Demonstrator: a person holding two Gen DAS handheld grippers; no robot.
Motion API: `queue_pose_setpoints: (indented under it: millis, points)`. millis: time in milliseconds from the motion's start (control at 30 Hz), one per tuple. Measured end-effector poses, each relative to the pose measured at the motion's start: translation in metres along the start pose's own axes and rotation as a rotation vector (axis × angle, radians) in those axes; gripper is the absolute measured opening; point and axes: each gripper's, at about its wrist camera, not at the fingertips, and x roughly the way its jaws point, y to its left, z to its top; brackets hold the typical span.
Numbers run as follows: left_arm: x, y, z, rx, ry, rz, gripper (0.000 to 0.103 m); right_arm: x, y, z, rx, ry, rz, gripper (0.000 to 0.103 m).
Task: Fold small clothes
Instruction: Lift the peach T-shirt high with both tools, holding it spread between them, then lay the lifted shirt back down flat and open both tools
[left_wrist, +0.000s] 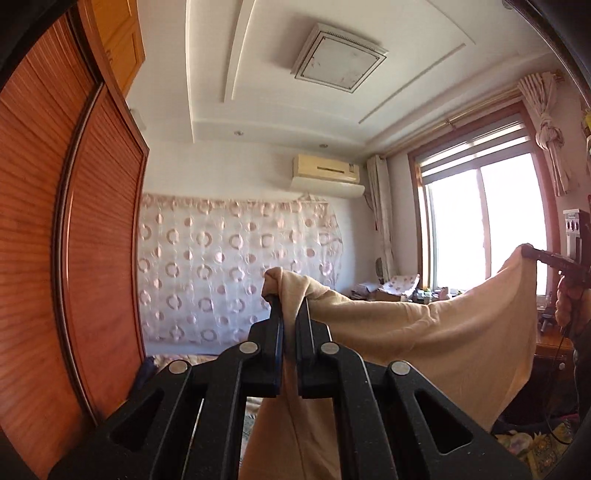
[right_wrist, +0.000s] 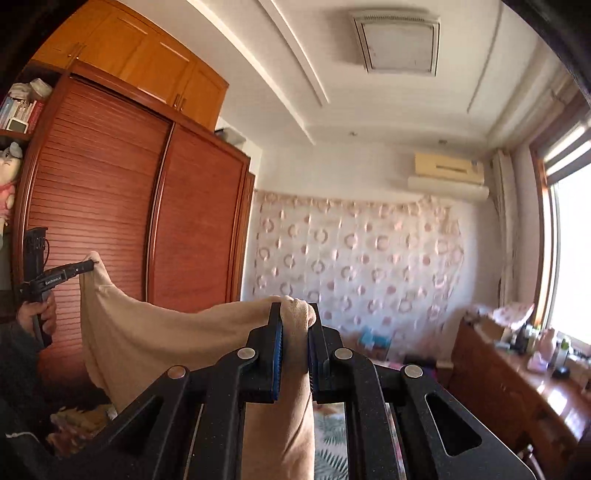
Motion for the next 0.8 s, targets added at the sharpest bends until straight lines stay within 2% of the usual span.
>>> queue_pose_setpoints:
  millis: [100, 200, 400, 500, 700, 800]
  points:
    - [0.008, 0.006, 0.009, 0.012, -0.012, 0.023, 0.006, 0.010, 0.000, 0.012, -0.018, -0.016, -0.020, 0.011]
    - [0.022, 0.012, 0.004, 0.020, 0.006, 0.042, 0.006, 0.032, 0.000, 0.004, -0.033, 0.000, -0.048, 0.011]
    - [0.085, 0.020, -0.041, 0.030, 0.116, 0.086, 0.006, 0.111, 0.009, -0.029, -0.022, 0.135, -0.078, 0.011]
    - [0.140, 0.032, -0.083, 0.032, 0.205, 0.116, 0.006, 0.167, 0.004, -0.048, -0.015, 0.228, -0.092, 0.011]
    - [0.258, 0.055, -0.193, 0.030, 0.387, 0.161, 0.006, 0.290, -0.011, -0.130, 0.039, 0.430, -0.117, 0.011]
    - [0.297, 0.059, -0.229, 0.025, 0.456, 0.169, 0.006, 0.343, -0.010, -0.163, 0.041, 0.523, -0.119, 0.011]
